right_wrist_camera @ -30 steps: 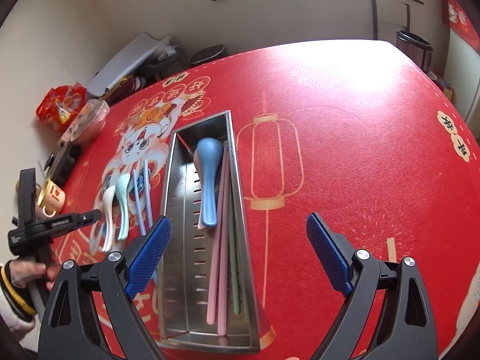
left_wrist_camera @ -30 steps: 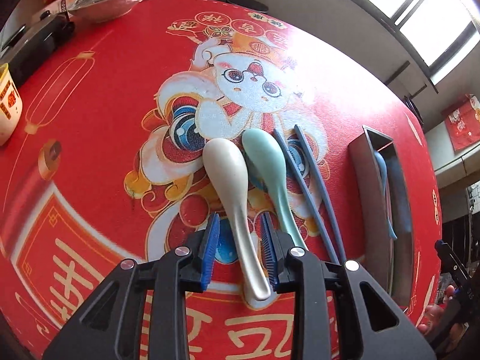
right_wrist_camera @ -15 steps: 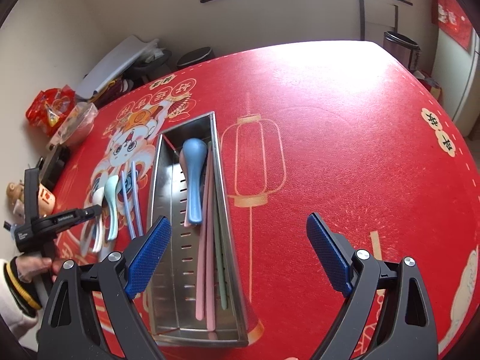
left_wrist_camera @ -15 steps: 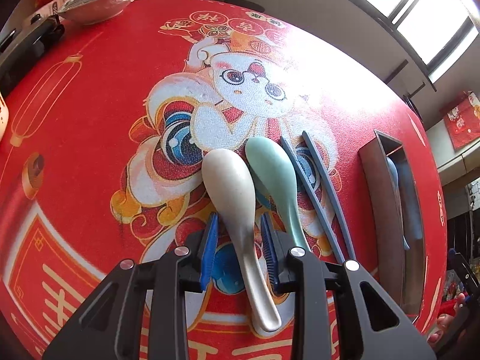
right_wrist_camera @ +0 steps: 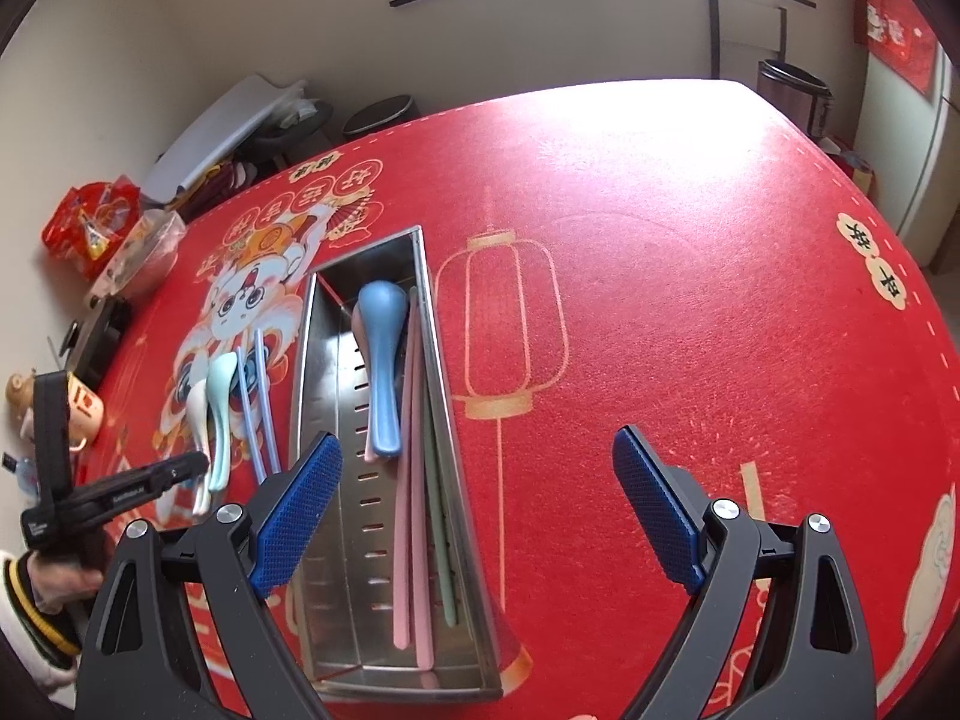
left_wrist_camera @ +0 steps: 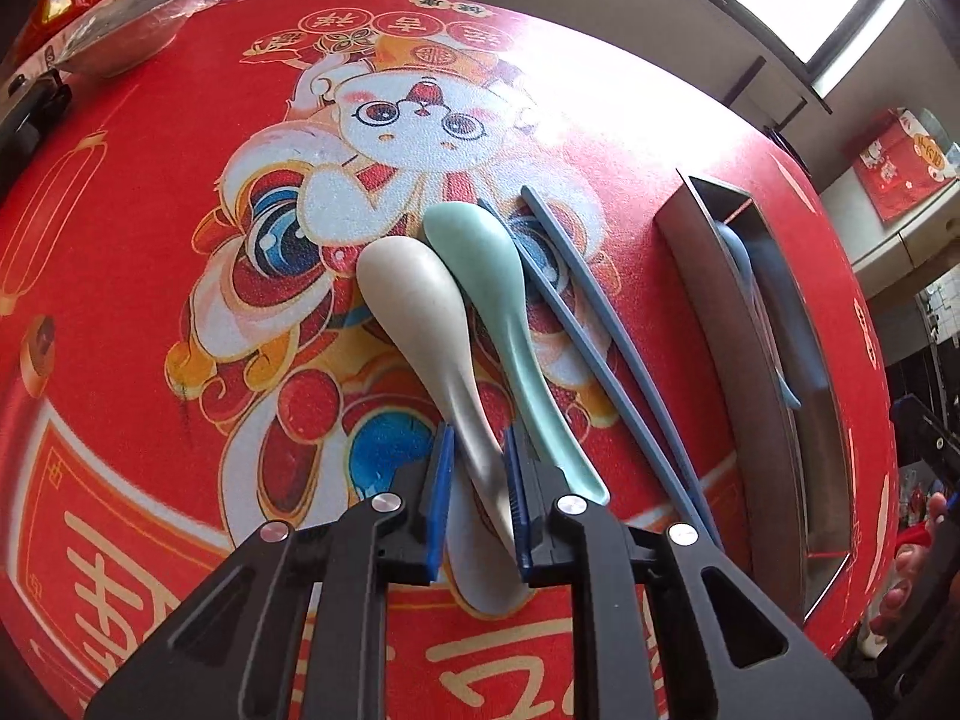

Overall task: Organize utensils
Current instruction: 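Grasp the white spoon with the left tool and lift it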

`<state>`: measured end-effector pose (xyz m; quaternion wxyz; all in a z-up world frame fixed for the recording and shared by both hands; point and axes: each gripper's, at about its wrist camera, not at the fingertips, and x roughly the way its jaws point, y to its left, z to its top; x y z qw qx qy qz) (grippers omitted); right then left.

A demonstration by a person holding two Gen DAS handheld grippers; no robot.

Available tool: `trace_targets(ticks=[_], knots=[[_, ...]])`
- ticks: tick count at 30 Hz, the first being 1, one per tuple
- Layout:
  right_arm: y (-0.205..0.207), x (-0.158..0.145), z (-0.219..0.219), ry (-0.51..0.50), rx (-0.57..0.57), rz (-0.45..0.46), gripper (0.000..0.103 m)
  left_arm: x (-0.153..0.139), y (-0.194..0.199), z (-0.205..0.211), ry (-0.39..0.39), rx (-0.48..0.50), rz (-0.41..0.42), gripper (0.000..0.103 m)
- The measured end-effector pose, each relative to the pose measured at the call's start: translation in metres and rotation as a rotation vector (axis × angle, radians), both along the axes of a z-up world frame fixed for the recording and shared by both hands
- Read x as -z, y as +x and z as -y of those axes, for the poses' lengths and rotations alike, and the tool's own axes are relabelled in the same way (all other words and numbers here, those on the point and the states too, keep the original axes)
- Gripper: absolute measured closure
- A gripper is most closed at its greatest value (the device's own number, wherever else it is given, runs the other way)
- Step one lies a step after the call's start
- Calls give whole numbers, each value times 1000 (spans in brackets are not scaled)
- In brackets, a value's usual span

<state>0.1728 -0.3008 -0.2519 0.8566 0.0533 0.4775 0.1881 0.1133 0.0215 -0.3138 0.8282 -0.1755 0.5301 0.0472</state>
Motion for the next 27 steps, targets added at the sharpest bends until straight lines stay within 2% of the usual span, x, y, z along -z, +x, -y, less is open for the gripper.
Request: trace_targets(ticks=[4,7,11,18,20,24,27], knots=[[0,1,-7,0,-22,-5,15,1,-1,-1,-2,-18,5,87],[-3,-1,-10,-4,-39,-1,15,0,6,-10,35,-79,9,85],[-5,-2,-8,-10,-41,4,15,0,13,-23,-7,-119,30,83],[-4,-3,11,-3,12,0,15,-1,17,-20,17,-94,44,84],[-4,-3,12,-2,17,-2,15,-2,18,-15,2,-63,40,96],[-4,-3,11,-4,18,0,15,-5,13,4,54,40,25,97],[-4,-3,11,-1,22,0,15,0,6,9,61,55,9,96]])
